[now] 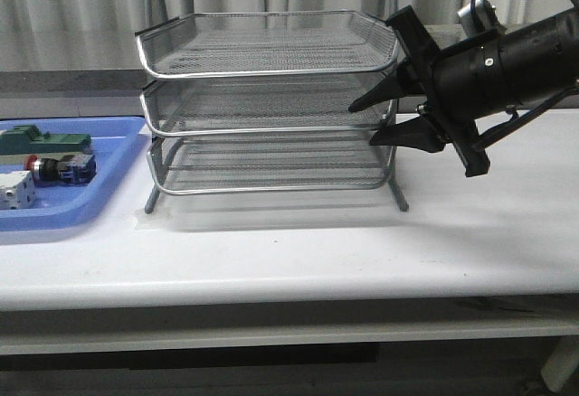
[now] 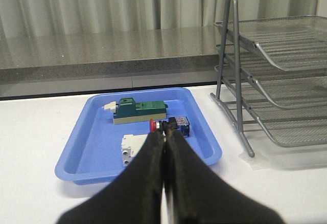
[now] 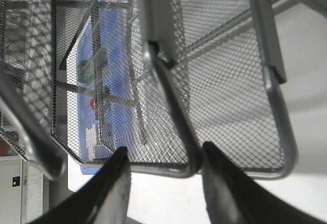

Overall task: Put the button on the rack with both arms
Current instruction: 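Move the right gripper toward the middle tier of the wire rack, then grip the middle tier rim and pull it out toward the robot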

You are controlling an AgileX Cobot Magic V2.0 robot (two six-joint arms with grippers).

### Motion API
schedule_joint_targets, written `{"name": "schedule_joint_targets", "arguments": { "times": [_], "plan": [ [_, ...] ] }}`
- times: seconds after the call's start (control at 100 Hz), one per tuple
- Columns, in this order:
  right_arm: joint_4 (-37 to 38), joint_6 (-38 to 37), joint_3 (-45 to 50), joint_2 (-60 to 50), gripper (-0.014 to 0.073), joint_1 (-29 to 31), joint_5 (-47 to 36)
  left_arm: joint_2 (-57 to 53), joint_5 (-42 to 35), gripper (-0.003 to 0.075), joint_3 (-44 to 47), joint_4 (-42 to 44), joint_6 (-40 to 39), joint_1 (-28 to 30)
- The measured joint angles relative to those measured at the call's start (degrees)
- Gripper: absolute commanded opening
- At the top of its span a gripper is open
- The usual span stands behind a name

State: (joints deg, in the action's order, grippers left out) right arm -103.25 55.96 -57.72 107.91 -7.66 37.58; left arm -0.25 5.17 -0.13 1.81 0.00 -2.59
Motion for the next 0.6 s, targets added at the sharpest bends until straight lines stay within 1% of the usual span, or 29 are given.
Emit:
{"name": "schedule_joint_targets", "arguments": {
  "times": [0.28,0.35,0.44,0.51,0.6],
  "plan": [
    [-0.09,0.00,-2.32,1.99,0.0340,0.00,1.05,0.00,0.00,-0.0021,0.00,0.00,0.00,0.00],
    [-0.09,0.00,-2.76,2.63,0.0307,0.00,1.43,0.00,0.00,-0.0021,0.00,0.00,0.00,0.00],
    [-0.09,0.00,-3.01,3.15,0.0233,0.00,1.69,0.00,0.00,-0.0021,0.00,0.00,0.00,0.00],
    [-0.09,0.00,-3.05,3.31,0.0192,0.00,1.69,0.00,0.00,-0.0021,0.00,0.00,0.00,0.00],
    [0.02,0.00,-3.05,3.41,0.0174,0.00,1.69,0.00,0.00,-0.0021,0.00,0.00,0.00,0.00]
  ]
}}
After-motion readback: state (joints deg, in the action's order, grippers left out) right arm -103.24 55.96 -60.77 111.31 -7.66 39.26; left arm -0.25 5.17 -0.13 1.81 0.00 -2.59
